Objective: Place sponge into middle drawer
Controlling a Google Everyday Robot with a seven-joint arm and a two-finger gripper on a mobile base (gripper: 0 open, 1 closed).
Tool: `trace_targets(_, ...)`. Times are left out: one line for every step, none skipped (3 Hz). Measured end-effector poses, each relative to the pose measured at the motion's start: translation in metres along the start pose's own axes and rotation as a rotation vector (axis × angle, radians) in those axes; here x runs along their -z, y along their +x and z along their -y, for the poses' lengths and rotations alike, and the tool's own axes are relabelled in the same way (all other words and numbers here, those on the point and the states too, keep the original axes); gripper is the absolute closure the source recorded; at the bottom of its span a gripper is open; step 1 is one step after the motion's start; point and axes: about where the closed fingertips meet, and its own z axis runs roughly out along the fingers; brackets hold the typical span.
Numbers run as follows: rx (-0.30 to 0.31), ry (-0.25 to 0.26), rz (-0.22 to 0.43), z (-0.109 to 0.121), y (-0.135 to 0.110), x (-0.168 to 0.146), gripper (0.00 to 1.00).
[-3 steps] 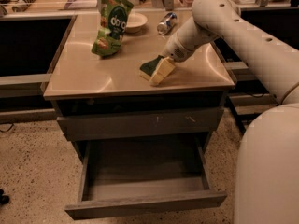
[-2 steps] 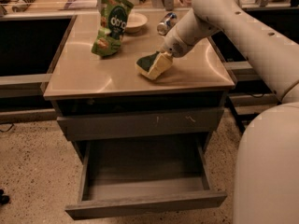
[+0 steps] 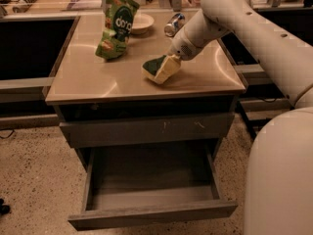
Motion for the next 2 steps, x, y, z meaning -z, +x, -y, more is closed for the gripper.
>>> trace_targets(0.043,-0.026,0.004,-0.013,-0.005,0.002,1.0)
trace_targets(0.116,-0.05,0.027,-0.048,-0.011,0.022,1.0)
